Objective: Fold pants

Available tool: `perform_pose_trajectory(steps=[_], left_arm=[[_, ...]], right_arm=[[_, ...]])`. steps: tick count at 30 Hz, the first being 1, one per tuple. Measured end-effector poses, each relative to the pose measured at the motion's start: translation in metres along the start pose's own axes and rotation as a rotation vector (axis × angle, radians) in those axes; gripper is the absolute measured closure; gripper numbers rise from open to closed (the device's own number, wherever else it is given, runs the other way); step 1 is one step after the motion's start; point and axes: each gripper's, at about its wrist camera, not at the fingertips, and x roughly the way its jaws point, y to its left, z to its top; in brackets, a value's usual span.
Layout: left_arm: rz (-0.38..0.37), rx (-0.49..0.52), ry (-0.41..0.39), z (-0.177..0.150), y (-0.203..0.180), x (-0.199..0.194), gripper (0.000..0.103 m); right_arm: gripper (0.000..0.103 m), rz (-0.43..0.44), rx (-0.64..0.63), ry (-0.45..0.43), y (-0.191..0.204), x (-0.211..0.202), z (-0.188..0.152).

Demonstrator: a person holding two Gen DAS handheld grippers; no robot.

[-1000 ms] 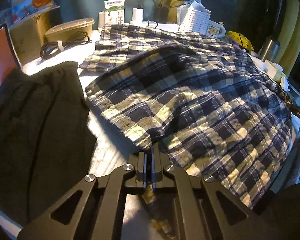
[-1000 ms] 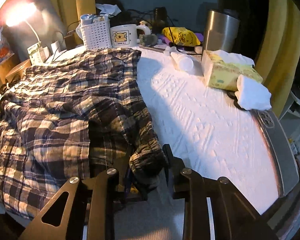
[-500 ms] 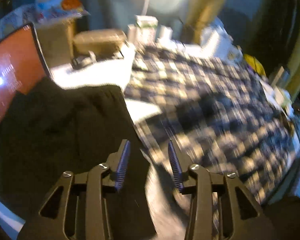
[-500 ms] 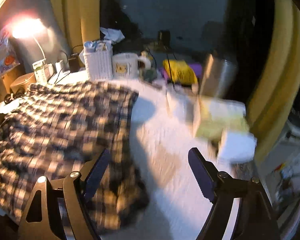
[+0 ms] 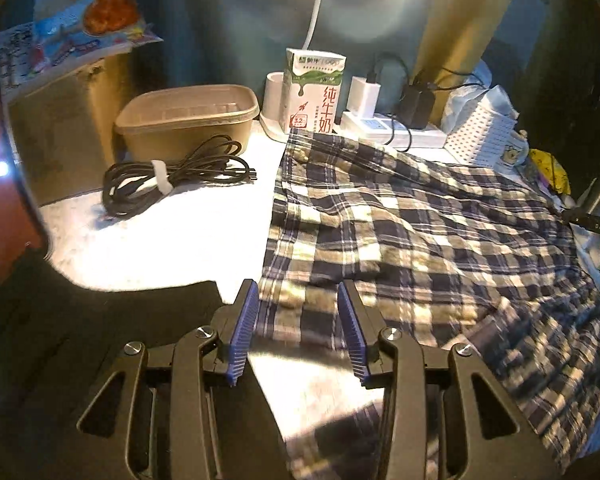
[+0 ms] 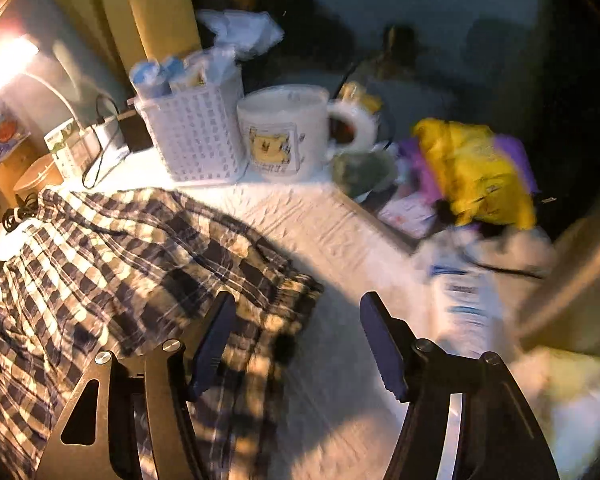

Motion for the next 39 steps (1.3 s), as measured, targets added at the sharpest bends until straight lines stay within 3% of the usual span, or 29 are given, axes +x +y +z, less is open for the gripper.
perform_pose_trajectory(steps=[2, 3, 6, 8, 11, 18, 21, 23, 27, 33, 39], left_arm=[[0.001, 0.007, 0.014, 0.003, 0.000, 0.009, 0.058], [0.000, 0.009, 0.022, 0.003, 0.000, 0.012, 0.056], [0.000, 0.014, 0.055, 0.004, 0.001, 0.024, 0.056], [-0.002, 0.014, 0.073, 0.003, 0.001, 0.030, 0.056], [0.002, 0.020, 0.076, 0.002, 0.001, 0.033, 0.056], [0.051, 0.071, 0.082, -0.008, -0.002, 0.030, 0.061], [0.046, 0.037, 0.073, -0.007, 0.003, 0.021, 0.061], [0.040, 0.019, 0.054, -0.007, 0.005, 0.011, 0.061], [0.042, 0.020, 0.023, -0.012, 0.003, -0.009, 0.061], [0.003, 0.054, -0.001, -0.030, -0.012, -0.032, 0.061], [-0.051, 0.070, -0.009, -0.052, -0.028, -0.046, 0.061]], right_arm=[[0.050, 0.019, -0.001, 0.042, 0.001, 0.020, 0.000], [0.064, 0.022, -0.007, 0.060, 0.002, 0.027, -0.001], [0.076, -0.010, -0.053, 0.060, 0.009, 0.034, -0.001], [0.090, -0.068, -0.070, 0.036, 0.013, 0.032, 0.004], [0.090, -0.149, -0.093, 0.011, 0.014, 0.033, 0.014], [0.091, -0.193, -0.102, 0.022, 0.006, 0.045, 0.035], [0.090, -0.201, -0.098, 0.045, 0.006, 0.044, 0.035], [0.082, -0.194, -0.091, 0.046, 0.009, 0.035, 0.032], [0.036, -0.206, -0.087, 0.003, 0.011, -0.004, 0.016], [0.035, -0.173, -0.083, -0.054, 0.030, -0.075, -0.033], [0.035, -0.129, -0.067, -0.023, 0.049, -0.105, -0.099]])
